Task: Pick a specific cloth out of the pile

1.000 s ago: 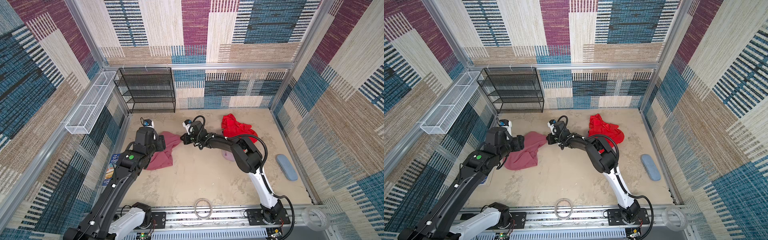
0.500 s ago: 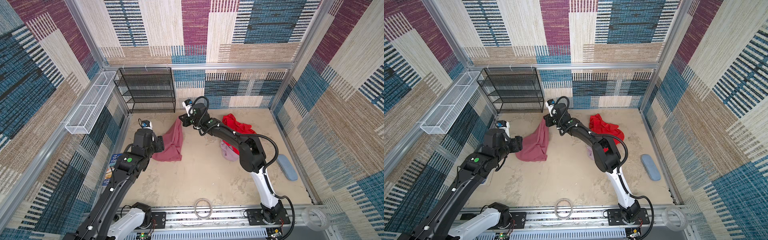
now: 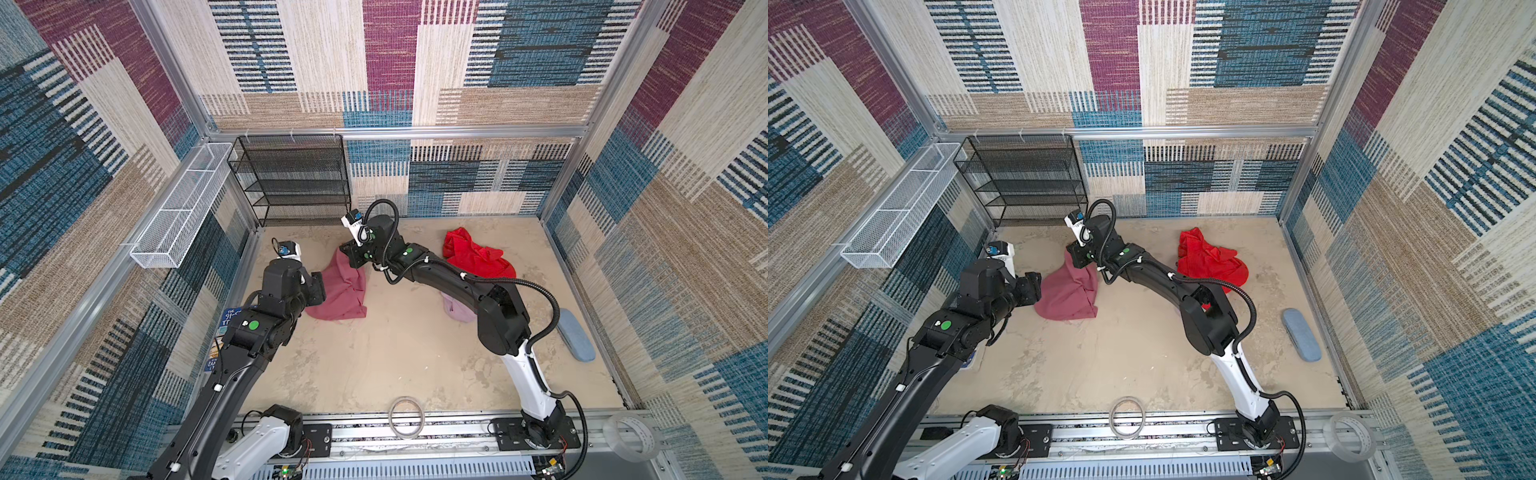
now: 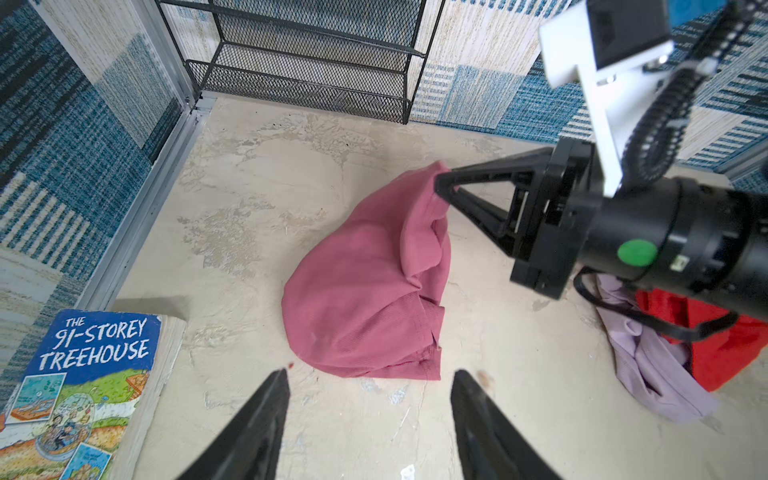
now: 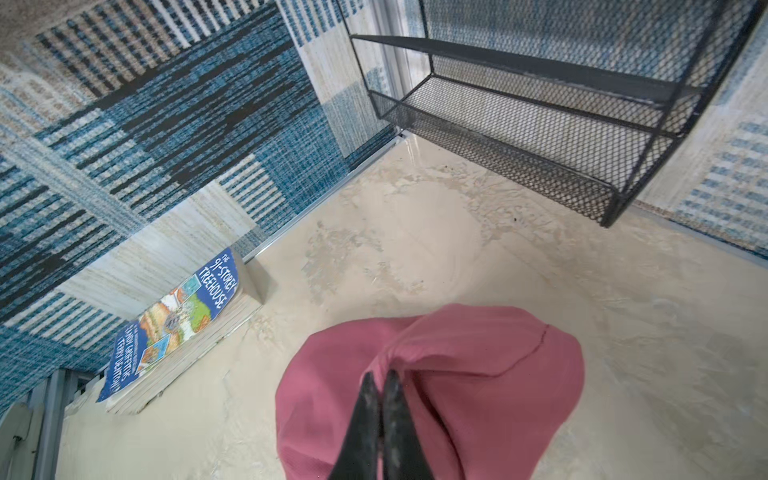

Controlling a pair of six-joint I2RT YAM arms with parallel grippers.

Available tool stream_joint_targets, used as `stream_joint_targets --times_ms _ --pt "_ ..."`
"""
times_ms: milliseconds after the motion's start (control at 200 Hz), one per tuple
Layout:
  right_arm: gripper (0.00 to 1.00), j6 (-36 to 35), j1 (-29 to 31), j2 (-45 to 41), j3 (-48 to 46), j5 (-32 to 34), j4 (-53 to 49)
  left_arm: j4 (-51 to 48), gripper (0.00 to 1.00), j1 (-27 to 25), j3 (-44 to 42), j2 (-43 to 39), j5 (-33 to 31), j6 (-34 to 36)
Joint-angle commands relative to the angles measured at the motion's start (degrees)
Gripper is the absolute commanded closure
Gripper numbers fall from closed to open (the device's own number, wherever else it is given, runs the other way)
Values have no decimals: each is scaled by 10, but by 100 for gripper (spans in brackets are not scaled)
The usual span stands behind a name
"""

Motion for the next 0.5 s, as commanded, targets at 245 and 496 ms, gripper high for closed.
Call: stream_joint_targets --times_ms 245,496 --pt "100 8 52 -53 -96 -10 73 -38 37 0 23 -33 -39 -26" --pt "100 9 83 -34 -108 -14 84 -47 37 1 24 -34 -48 -22"
